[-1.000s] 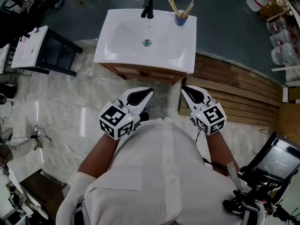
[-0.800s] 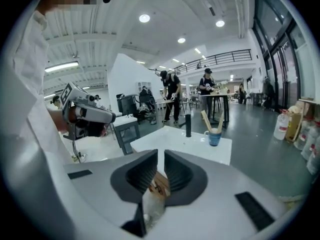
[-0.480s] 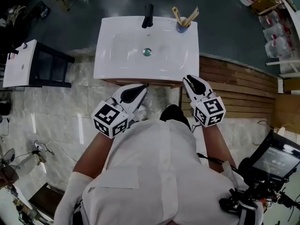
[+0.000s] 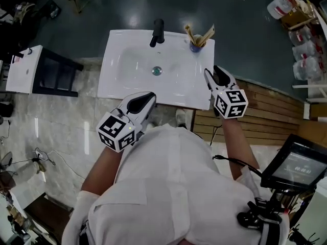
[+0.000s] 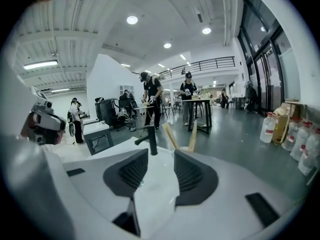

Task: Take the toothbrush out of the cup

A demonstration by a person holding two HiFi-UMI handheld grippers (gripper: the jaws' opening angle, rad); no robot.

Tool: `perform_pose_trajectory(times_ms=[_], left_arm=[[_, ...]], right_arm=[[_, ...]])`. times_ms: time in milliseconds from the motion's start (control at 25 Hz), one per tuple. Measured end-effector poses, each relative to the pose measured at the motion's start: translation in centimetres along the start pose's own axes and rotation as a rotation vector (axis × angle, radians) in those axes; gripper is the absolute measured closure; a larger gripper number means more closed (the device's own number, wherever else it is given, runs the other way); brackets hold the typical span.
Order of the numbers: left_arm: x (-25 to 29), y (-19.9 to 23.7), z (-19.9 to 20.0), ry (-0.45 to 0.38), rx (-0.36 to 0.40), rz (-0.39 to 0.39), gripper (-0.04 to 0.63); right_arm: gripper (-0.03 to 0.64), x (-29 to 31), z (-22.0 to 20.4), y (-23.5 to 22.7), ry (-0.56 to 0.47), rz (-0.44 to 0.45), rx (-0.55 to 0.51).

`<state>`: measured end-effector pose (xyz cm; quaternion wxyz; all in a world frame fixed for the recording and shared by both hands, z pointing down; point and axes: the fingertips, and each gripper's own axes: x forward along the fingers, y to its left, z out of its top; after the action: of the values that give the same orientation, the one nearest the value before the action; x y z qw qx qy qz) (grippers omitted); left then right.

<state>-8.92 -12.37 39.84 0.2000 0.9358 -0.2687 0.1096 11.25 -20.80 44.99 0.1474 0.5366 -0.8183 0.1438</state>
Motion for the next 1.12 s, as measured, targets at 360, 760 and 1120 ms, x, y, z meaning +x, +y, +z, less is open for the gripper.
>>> perform_pose_trajectory(times_ms=[360, 760, 1120], left_arm=[[3.6, 1.6, 2.3, -0.020, -0.024, 0.143, 0.589], [3.6, 2.0, 2.1, -0.022, -0.069, 0.284, 0.589], [2.1, 1.3, 2.4, -0.019, -0.084, 0.356, 0.589]], right_arm=[[0.447, 8.0, 3.8, -7.4, -0.025, 0.027, -0.002], [0.442, 13.1, 4.2, -9.0, -0.023, 0.078, 0.008], [0.443, 13.3, 4.2, -8.5, -0.036, 0.050, 0.022]])
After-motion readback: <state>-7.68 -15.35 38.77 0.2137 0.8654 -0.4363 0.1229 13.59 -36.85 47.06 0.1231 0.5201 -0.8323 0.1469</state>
